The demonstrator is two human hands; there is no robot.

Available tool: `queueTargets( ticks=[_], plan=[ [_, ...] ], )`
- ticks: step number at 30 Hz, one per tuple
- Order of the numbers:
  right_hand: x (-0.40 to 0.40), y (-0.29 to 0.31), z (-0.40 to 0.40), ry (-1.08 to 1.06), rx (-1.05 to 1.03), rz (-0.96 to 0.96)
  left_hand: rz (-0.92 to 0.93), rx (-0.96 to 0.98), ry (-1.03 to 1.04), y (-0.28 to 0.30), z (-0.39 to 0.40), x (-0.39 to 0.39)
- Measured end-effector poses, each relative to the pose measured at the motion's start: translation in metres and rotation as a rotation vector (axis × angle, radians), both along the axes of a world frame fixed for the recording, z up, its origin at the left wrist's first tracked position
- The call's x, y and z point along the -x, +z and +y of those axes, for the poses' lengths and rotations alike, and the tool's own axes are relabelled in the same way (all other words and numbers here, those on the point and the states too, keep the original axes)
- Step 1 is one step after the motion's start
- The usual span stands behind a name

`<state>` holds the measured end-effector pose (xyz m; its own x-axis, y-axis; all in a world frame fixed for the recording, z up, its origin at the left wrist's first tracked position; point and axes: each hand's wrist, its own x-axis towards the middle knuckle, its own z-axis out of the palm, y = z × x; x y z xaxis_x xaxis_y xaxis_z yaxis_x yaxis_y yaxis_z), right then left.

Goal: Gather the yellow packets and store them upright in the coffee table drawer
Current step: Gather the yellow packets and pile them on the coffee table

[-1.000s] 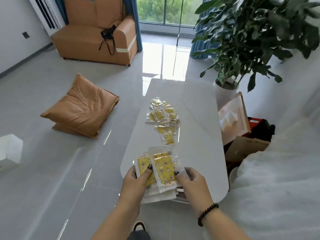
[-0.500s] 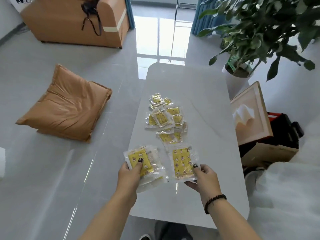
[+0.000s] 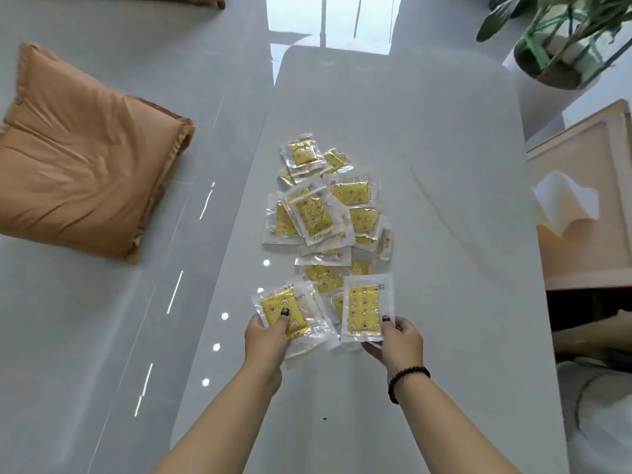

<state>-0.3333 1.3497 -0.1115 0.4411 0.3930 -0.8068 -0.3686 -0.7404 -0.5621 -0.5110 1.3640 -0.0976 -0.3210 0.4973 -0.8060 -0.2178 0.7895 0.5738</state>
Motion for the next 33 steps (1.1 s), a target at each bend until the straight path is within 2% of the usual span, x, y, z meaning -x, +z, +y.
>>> queueTargets(
  ticks=[5, 8, 11, 13, 15, 18, 21, 25, 33],
  plan=[
    [-0.002, -0.058, -0.009, -0.027, 0.253, -0.259, 0.094, -0.004, 0.031, -0.057, 0.021, -0.016],
    [0.008, -0.074, -0.017, -0.068, 0.368, -0.204, 0.230, 0.033, 0.090, -0.074, 0.029, -0.030],
    [0.020, -0.078, -0.009, -0.190, 0.331, -0.045, 0.301, 0.098, 0.071, -0.074, 0.038, -0.038],
    [0.023, -0.080, 0.006, -0.278, 0.290, 0.064, 0.229, 0.113, 0.108, -0.076, 0.043, -0.041],
    [0.023, -0.081, 0.025, -0.285, 0.241, 0.096, 0.134, 0.043, 0.180, -0.076, 0.047, -0.042],
    [0.015, -0.073, 0.058, -0.223, 0.144, 0.066, 0.035, -0.026, 0.232, -0.074, 0.056, -0.042],
    [0.006, -0.064, 0.076, -0.121, 0.107, 0.003, 0.049, -0.010, 0.204, -0.065, 0.060, -0.038],
    [0.002, -0.042, 0.066, -0.024, 0.136, 0.042, 0.076, 0.013, 0.145, -0.048, 0.053, -0.032],
    [0.023, 0.017, 0.015, -0.063, 0.070, 0.151, -0.142, -0.078, 0.011, 0.026, 0.031, -0.015]
  ],
)
